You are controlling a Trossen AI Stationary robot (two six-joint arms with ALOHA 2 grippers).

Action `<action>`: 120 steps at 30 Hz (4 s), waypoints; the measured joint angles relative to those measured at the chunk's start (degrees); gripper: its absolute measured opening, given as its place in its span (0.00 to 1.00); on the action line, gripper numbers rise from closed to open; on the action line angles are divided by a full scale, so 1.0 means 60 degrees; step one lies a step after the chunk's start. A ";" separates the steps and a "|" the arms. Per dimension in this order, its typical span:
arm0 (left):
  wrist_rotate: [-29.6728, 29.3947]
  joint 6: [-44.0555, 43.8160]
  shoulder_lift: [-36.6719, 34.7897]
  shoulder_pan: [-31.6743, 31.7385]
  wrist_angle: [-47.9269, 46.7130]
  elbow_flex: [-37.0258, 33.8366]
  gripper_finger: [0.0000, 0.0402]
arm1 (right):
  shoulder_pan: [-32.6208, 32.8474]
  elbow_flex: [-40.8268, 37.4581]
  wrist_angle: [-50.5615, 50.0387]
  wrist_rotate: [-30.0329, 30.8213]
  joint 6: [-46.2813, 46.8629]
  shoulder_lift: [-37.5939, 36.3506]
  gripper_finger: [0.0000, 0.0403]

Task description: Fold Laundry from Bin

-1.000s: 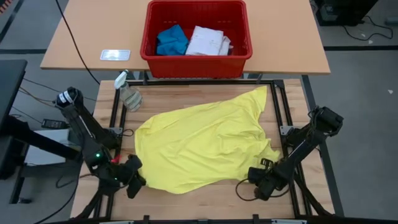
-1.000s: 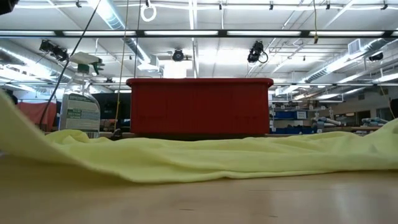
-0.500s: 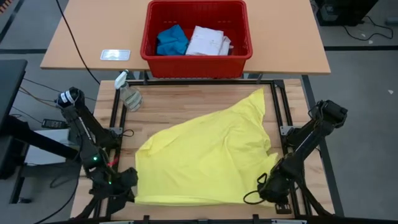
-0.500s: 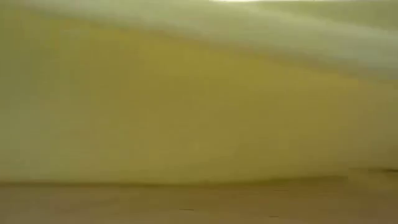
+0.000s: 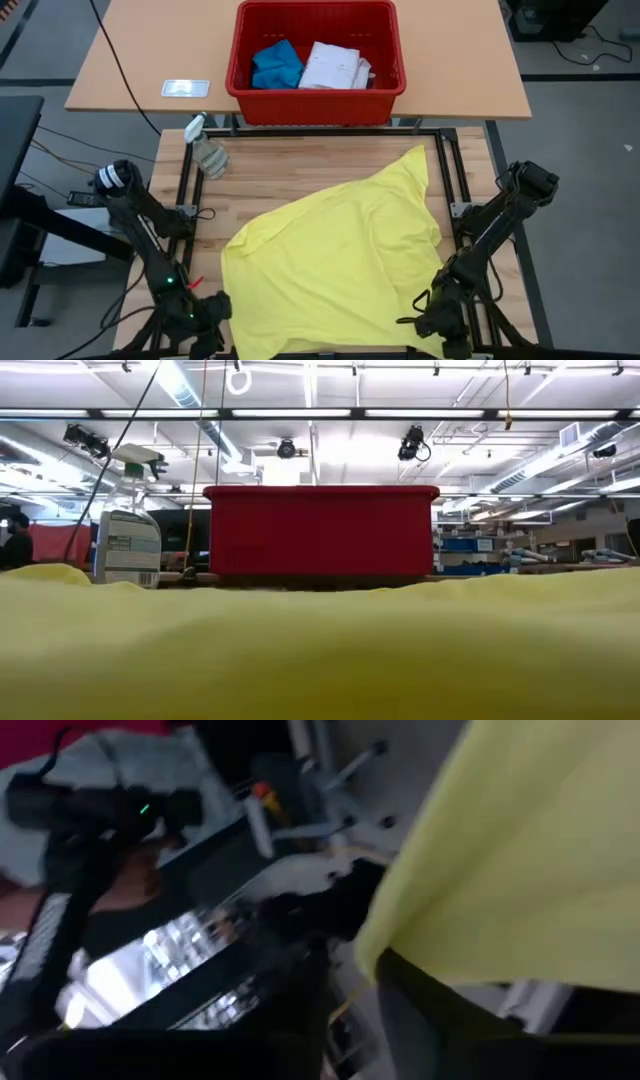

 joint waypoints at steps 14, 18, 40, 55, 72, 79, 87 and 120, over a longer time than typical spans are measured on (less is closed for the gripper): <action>-0.0809 -0.0045 -0.0631 0.1551 -0.1954 0.0000 0.43 | -0.1337 0.0007 -0.1535 0.0194 -0.1124 -0.1266 0.39; -0.0816 0.0146 -0.0631 0.2221 -0.2534 0.0000 0.43 | -0.1298 0.0007 -0.4251 0.1010 -0.2339 -0.1242 0.39; 0.1840 0.4234 -0.0601 0.6876 -0.4899 -0.0044 0.43 | -0.5765 -0.1322 -0.7801 0.9228 -0.7071 -0.1260 0.39; 0.2778 0.3947 0.0135 0.8363 -0.3992 -0.0894 0.43 | -1.0013 -0.3234 -0.4227 0.8096 -0.9979 -0.1282 0.39; 0.3372 0.6807 0.0095 1.1777 -0.4827 -0.1333 0.43 | -1.3100 -0.3156 -0.3957 0.7939 -1.0139 -0.1238 0.39; 0.3158 0.8636 -0.0339 1.3873 -0.4991 -0.1370 0.43 | -1.3311 -0.2372 -0.5721 0.7938 -1.0101 -0.1227 0.39; 0.4586 0.9586 -0.0358 1.5287 -0.5031 -0.1368 0.43 | -1.3121 -0.1985 -0.6101 0.5155 -1.0114 -0.1246 0.39; 0.2113 0.3194 -0.3501 1.0058 -0.7763 -0.2155 0.35 | -0.9669 0.0148 -0.4799 0.5273 -1.0207 0.1298 0.39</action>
